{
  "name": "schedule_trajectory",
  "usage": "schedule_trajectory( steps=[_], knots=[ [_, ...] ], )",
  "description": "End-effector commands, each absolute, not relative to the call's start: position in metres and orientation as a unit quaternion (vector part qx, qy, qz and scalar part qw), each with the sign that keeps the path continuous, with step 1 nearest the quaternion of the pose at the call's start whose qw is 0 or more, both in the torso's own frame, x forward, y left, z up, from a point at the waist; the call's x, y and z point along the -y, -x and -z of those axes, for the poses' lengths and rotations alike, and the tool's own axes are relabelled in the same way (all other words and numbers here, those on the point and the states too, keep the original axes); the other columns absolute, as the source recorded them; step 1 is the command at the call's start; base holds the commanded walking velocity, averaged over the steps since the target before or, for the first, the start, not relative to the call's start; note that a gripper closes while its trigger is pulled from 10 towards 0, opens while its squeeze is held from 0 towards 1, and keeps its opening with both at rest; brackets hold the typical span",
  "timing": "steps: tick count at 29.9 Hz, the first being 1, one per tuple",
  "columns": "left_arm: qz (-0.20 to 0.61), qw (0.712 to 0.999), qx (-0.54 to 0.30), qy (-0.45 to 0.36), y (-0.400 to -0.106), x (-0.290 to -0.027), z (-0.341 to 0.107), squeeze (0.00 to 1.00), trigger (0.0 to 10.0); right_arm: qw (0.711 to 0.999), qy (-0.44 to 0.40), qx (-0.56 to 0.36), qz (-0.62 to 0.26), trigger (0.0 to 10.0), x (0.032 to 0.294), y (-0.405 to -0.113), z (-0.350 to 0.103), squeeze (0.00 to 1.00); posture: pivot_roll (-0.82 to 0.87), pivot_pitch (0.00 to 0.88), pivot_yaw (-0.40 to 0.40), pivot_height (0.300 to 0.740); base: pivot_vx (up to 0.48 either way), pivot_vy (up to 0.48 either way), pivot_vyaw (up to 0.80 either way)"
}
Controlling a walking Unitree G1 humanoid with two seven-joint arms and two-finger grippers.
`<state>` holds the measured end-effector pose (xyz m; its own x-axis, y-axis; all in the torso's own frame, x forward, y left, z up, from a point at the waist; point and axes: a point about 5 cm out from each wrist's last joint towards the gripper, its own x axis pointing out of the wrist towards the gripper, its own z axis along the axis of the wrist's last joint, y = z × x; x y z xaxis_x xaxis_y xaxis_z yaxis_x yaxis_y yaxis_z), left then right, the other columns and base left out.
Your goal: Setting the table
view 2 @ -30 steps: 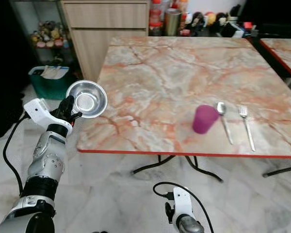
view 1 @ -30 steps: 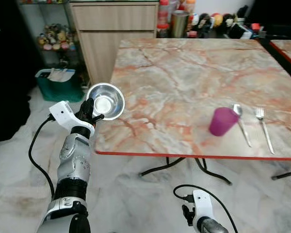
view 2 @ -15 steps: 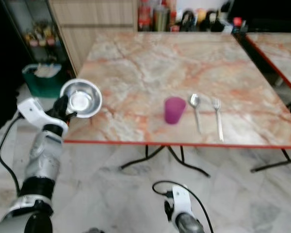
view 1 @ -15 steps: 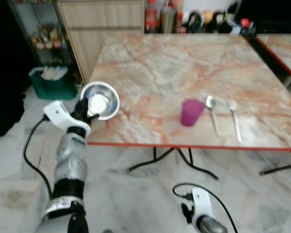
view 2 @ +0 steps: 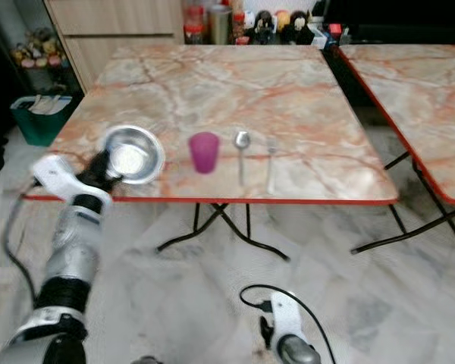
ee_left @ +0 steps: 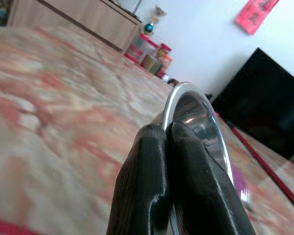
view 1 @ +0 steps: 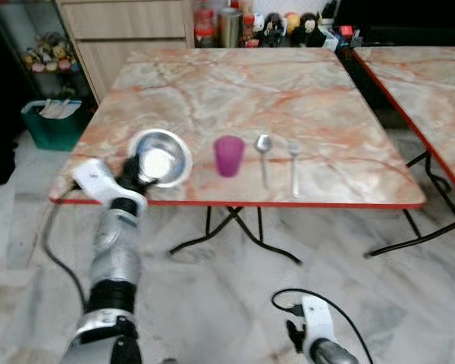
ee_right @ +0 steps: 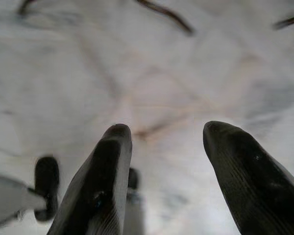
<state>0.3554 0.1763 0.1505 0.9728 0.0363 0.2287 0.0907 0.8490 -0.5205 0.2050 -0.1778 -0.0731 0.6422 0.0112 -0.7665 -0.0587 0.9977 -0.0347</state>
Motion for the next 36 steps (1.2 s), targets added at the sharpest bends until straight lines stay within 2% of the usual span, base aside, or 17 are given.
schedule_trajectory(
  steps=[1, 16, 18, 20, 21, 29, 36],
  knots=[
    [-0.003, 0.955, 0.13, 0.265, -0.354, -0.191, -0.156, 0.0, 10.0, 0.907, 0.02, -0.42, -0.032, 10.0, 0.165, -0.207, 0.073, 0.0, 0.12, 0.073, -0.025, 0.74, 0.0, -0.39, 0.0],
    [0.004, 0.958, 0.124, 0.26, -0.35, -0.188, -0.153, 0.0, 10.0, 0.906, 0.017, -0.421, -0.031, 10.0, 0.166, -0.207, 0.073, 0.0, 0.12, 0.063, -0.025, 0.74, 0.0, -0.39, 0.0],
    [0.02, 0.966, 0.106, 0.233, -0.349, -0.183, -0.147, 0.0, 10.0, 0.906, 0.018, -0.421, -0.032, 10.0, 0.166, -0.207, 0.073, 0.0, 0.13, 0.06, -0.024, 0.74, 0.0, -0.377, 0.0],
    [0.051, 0.985, 0.036, 0.159, -0.344, -0.171, -0.12, 0.0, 10.0, 0.905, 0.02, -0.423, -0.036, 10.0, 0.165, -0.207, 0.073, 0.0, 0.13, 0.058, -0.025, 0.74, 0.0, 0.0, 0.0],
    [0.054, 0.987, 0.021, 0.151, -0.342, -0.17, -0.112, 0.0, 10.0, 0.905, 0.019, -0.423, -0.036, 10.0, 0.164, -0.207, 0.073, 0.0, 0.13, 0.058, -0.023, 0.74, 0.0, 0.0, 0.0],
    [0.037, 0.985, -0.026, 0.165, -0.326, -0.171, -0.079, 0.0, 10.0, 0.906, 0.016, -0.422, -0.037, 10.0, 0.162, -0.207, 0.073, 0.0, 0.13, 0.069, -0.025, 0.74, 0.0, 0.0, 0.0],
    [0.075, 0.985, -0.116, 0.103, -0.309, -0.157, -0.039, 0.0, 10.0, 0.904, 0.023, -0.424, -0.042, 10.0, 0.163, -0.206, 0.074, 0.0, 0.13, 0.079, -0.027, 0.74, 0.145, 0.0, 0.0]
  ],
)
